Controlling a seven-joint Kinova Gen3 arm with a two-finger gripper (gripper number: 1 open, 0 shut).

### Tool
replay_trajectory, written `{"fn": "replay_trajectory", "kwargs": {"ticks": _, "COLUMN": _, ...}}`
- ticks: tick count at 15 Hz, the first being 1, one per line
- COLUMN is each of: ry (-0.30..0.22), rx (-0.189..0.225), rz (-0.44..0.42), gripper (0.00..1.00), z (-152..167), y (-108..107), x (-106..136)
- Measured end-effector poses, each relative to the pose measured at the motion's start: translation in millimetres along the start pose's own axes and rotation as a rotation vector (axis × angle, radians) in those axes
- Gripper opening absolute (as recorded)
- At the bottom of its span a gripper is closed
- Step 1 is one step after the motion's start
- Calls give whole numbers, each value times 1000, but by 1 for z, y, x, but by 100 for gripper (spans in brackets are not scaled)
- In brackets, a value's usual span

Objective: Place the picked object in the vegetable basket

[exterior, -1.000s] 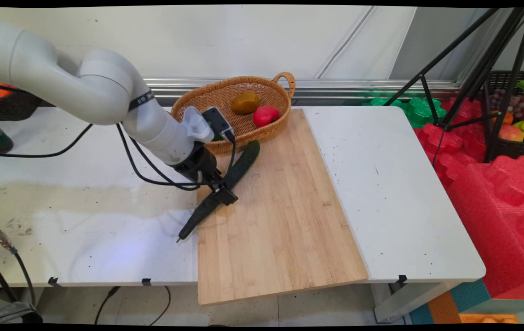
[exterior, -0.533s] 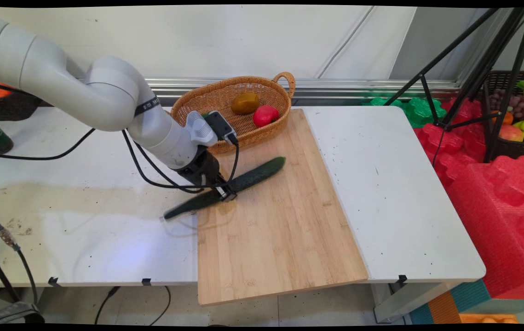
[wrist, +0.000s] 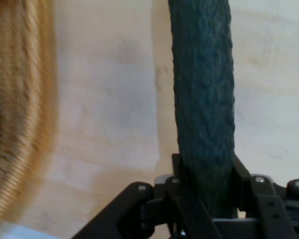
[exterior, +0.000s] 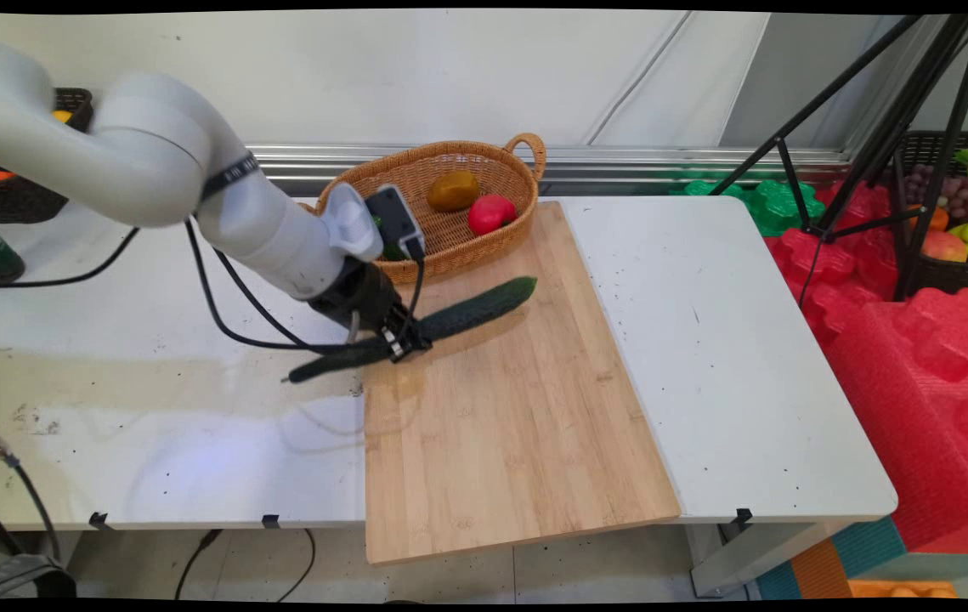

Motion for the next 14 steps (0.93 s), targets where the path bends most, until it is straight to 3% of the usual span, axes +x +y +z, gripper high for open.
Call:
{"fn": "replay_trajectory", "kwargs": {"ticks": 3, "ry": 53, "rx": 25, "rz": 73, "gripper": 0, "z": -30, "y": -2, "x": 15}}
{"fn": "replay_trajectory", "kwargs": {"ticks": 8, "ry": 125, "rx": 109, "rz": 215, "gripper": 0, "z": -76, "y": -26, "x": 52}}
{"fn": "replay_trajectory", "kwargs": {"ticks": 14, "ry": 110, "rx": 222, "rz": 370, "gripper": 0, "z": -92, "y": -81, "x": 88}}
